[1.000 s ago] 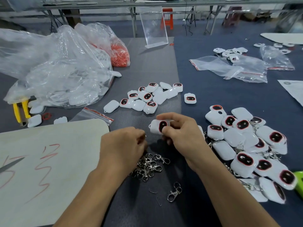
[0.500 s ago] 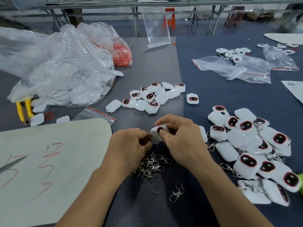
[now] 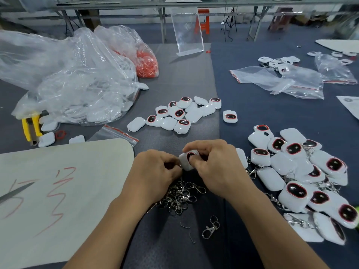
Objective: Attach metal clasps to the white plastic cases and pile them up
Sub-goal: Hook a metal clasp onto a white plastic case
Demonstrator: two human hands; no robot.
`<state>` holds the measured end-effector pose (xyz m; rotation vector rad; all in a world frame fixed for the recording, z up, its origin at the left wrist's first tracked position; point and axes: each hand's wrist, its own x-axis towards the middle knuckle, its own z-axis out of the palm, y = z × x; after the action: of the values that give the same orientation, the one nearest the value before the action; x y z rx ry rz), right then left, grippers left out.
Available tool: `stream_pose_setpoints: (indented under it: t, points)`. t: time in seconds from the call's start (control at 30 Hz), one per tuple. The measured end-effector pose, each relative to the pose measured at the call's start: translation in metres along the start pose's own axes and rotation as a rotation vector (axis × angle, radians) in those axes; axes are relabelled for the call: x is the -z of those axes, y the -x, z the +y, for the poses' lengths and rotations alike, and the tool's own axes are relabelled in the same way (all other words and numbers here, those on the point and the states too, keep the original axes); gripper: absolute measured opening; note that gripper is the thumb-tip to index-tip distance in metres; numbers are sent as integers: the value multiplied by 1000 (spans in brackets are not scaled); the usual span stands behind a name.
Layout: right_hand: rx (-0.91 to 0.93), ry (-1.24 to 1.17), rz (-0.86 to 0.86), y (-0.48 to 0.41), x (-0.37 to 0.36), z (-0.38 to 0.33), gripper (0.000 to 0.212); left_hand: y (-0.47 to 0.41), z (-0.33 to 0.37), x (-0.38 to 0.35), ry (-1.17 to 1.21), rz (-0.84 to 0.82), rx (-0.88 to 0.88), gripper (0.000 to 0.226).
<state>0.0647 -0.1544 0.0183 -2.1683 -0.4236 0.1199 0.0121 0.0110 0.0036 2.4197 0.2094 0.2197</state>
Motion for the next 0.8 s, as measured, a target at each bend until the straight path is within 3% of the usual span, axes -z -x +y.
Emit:
stream_pose_setpoints:
  t: [0.33, 0.47, 0.63, 0.8]
  points:
    - [-95, -184, -82, -5, 2, 11, 20, 8, 2, -3, -183, 93, -83, 26]
    - [-169, -387, -96, -6, 5, 11, 23, 10, 5, -3, -158, 164, -141, 18]
    - [-315, -707, -118, -9, 10, 9, 22, 11, 8, -2, 50, 238, -192, 6]
    - [-382, -835, -169, -11, 19, 10, 24, 5, 3, -2, 382, 263, -106, 25]
